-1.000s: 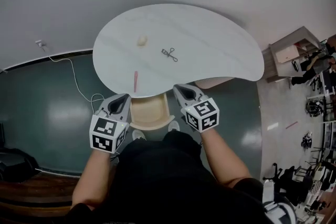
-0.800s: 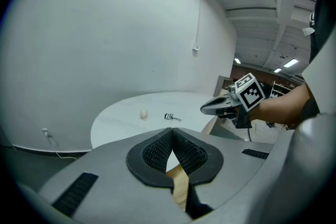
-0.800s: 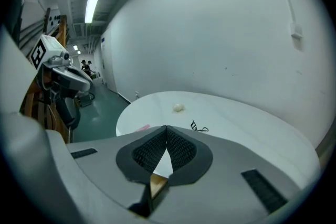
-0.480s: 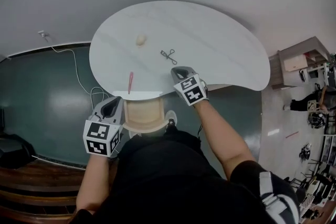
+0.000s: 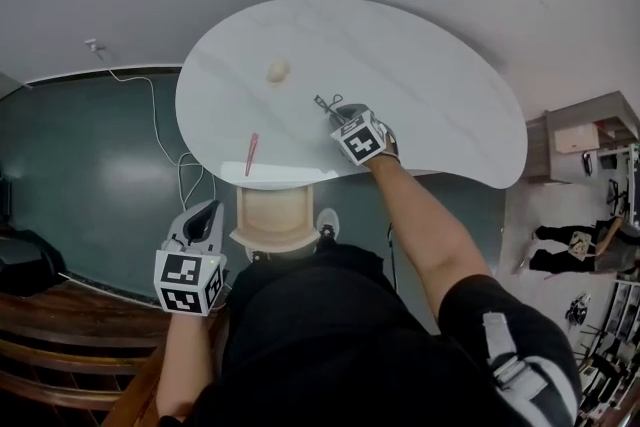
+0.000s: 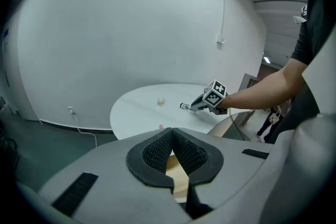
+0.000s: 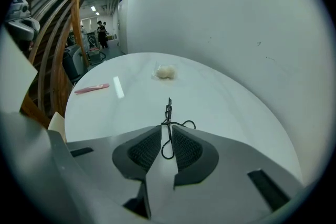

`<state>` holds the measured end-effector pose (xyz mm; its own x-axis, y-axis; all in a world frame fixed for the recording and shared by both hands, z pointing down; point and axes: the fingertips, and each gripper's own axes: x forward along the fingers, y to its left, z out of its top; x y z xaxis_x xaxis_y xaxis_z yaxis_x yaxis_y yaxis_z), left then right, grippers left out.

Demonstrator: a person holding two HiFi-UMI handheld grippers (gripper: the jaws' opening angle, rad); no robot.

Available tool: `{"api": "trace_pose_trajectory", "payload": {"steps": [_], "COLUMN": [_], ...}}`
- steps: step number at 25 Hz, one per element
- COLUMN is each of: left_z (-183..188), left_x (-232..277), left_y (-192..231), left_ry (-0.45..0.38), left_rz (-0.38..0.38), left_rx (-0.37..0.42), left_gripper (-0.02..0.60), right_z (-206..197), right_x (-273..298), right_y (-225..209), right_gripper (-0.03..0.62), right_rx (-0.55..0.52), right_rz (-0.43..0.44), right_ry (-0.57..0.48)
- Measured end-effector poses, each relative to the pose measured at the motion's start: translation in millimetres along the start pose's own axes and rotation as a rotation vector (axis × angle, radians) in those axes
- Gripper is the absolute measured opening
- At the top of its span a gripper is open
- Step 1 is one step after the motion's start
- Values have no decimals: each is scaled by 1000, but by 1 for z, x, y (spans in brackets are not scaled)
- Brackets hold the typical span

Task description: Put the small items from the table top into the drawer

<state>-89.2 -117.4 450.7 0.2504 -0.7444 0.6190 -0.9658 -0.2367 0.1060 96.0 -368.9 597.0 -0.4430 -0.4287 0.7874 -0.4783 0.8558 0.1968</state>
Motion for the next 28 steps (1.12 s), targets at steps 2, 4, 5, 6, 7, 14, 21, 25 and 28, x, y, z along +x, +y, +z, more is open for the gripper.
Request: {"api": "trace_pose_trajectory", "payload": {"steps": [2,4,5,6,7,14,21,25,28], "left_z": [-5,-7,-8,-9,-11,-16,-16,-13,-12], "left_x": [-3,-5,-7,-9,-10,-17,-18,-16,-13], "left_y": [1,2,3,4,4,6,10,12,13], "left_ry": [5,8,8,9,9,3,-3,-6,-7], "left_rz": [9,20,26,31,35,36,27,6,-10], "left_rx": [-27,-41,-45,-49,-53,-99,-94,-82,-67], "left_gripper": [17,16,17,17,17,15,16,15,17], "right_z": [0,-1,-1,-2,-5,-12,-13,0,7], "right_x": [8,14,17,20,23,32,24,11,-4], "right_y": [-2,-3,-3,-3,-1,8,1,14,24], "right_gripper": [48,48,48,47,46,30,17,15,15], "right_rx": [-21,-39,-46,-45,-35,98,180,182,189], "right_rz": [17,35,44,55,69,158,137,171,174], "right_ry": [22,40,47,53,60,78,72,-10,-60]}}
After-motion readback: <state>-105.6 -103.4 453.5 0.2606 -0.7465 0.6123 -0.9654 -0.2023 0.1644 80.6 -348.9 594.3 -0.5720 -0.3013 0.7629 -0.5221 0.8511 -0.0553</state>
